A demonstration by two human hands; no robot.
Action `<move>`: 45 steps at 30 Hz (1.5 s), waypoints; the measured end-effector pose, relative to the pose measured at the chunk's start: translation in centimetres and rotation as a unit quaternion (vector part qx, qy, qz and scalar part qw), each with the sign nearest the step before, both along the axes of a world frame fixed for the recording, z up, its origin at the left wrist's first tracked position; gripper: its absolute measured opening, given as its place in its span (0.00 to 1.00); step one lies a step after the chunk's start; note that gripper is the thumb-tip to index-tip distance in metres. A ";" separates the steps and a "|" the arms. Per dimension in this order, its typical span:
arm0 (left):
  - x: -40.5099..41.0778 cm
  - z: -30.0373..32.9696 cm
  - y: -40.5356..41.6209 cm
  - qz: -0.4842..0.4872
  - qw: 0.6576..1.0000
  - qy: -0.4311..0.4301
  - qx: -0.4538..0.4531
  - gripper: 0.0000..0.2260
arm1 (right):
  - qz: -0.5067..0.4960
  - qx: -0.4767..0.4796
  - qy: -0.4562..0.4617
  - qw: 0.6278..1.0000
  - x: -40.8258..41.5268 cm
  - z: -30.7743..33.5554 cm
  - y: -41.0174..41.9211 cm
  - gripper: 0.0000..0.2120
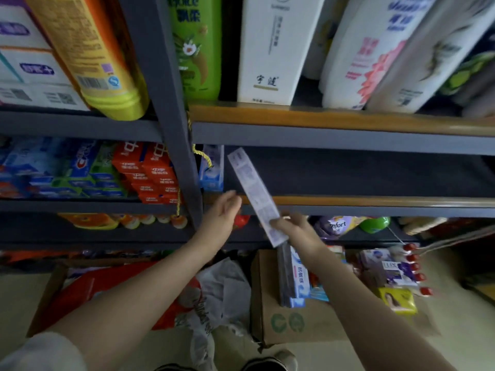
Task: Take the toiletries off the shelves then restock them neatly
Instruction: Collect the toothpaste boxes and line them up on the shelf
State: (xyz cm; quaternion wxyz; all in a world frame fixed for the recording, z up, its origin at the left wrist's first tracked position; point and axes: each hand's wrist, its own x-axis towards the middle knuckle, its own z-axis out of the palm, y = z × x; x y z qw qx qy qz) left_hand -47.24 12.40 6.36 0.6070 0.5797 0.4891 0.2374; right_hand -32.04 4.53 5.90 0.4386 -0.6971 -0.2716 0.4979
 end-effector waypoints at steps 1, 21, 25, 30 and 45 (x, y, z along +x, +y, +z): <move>0.6 0.0 -0.3 0.033 0.998 -0.039 -0.031 0.08 | 0.031 -0.003 0.004 1.000 -0.2 -0.4 -1.8 0.26; 3.1 -0.6 -8.1 -0.114 0.965 -0.190 -0.139 0.18 | 0.049 0.015 -0.489 0.871 2.5 -2.5 -10.9 0.19; 4.8 -2.6 -10.0 -0.014 0.953 -0.195 -0.231 0.06 | 0.121 0.065 -0.563 0.815 1.3 -1.4 -11.6 0.24; 5.4 -4.8 -11.0 0.057 0.919 -0.147 -0.361 0.11 | 0.231 0.009 -0.328 0.916 2.0 0.3 -13.5 0.26; 10.3 -10.9 -11.6 0.003 0.966 0.044 -0.253 0.11 | -0.100 -0.096 0.130 0.982 6.7 -13.4 -11.9 0.23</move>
